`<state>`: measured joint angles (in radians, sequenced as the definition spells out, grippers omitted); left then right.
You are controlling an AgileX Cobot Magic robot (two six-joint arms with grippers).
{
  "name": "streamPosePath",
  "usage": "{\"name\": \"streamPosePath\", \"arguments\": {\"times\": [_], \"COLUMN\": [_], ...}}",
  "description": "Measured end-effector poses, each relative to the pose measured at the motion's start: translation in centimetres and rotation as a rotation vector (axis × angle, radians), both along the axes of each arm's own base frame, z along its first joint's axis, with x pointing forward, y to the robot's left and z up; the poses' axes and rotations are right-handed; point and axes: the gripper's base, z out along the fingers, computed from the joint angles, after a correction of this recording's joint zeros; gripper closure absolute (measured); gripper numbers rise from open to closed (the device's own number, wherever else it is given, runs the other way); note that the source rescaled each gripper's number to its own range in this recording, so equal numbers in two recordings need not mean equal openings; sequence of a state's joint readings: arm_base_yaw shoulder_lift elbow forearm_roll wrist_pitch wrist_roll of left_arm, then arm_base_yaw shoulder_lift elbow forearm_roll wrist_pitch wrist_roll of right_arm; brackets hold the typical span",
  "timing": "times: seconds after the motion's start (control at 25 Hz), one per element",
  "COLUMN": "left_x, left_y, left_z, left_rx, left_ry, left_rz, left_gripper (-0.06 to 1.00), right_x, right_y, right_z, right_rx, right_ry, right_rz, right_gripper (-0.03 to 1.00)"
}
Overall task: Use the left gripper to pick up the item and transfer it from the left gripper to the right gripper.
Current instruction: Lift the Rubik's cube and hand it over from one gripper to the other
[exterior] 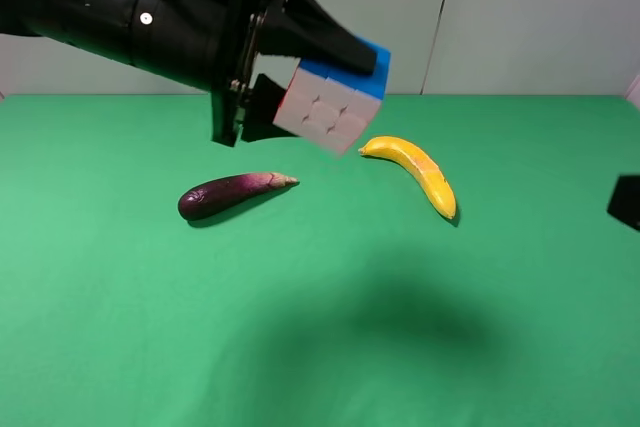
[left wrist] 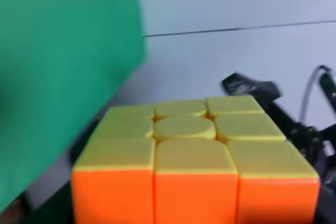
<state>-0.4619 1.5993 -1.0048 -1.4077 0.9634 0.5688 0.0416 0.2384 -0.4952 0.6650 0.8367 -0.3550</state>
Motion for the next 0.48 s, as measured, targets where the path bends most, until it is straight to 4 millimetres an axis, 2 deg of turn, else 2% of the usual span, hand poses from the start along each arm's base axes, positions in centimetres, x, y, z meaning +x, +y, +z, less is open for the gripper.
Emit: {"name": "streamPosePath", "arguments": {"times": [0.24,0.48], "left_x": [0.8,0.6], "left_y": [-0.7,-0.7], "left_z": [-0.5,-0.4], "left_rx": [-0.108,-0.133], "left_ry": [0.024,0.031], "left_rz": [0.007,-0.027], "left_gripper": [0.94,0.94], "right_x": [2.3,5.0], "right_y": [1.3,2.6], "right_z": [0.8,0.8], "right_rx": [-0.011,-0.104], "right_ry": [-0.067,-0.163], "right_rz": [0.182,0.298], "right_gripper": [-0.03,-0.03]}}
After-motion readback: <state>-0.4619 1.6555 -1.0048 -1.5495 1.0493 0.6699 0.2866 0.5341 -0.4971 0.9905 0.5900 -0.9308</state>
